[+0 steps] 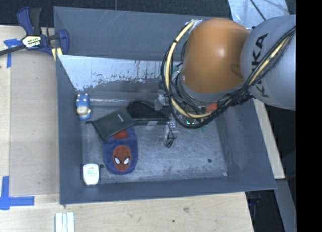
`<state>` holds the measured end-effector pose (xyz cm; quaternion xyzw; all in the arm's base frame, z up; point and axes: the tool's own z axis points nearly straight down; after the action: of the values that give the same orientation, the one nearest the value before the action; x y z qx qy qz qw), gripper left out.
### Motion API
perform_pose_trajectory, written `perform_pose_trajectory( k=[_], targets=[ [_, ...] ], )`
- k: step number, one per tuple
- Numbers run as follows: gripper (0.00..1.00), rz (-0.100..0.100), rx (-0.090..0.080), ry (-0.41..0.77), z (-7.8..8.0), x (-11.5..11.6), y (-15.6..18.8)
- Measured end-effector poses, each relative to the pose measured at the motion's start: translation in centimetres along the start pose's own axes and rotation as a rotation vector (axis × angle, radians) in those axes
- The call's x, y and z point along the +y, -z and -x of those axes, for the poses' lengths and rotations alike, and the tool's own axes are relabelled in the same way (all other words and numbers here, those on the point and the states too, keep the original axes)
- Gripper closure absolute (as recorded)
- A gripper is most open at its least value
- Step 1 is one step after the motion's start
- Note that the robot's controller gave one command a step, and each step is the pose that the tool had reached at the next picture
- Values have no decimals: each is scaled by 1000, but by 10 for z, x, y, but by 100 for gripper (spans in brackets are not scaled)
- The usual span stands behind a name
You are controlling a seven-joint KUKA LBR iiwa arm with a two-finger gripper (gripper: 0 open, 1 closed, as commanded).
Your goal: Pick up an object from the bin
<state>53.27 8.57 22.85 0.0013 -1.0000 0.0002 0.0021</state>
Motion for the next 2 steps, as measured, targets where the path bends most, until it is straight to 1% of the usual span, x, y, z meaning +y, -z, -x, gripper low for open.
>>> perform_pose_trajectory(
  k=[1, 2],
  targets=[
    [0, 2, 0, 115, 18, 68, -75],
    [0, 1, -1, 83, 42, 66, -159]
  ],
)
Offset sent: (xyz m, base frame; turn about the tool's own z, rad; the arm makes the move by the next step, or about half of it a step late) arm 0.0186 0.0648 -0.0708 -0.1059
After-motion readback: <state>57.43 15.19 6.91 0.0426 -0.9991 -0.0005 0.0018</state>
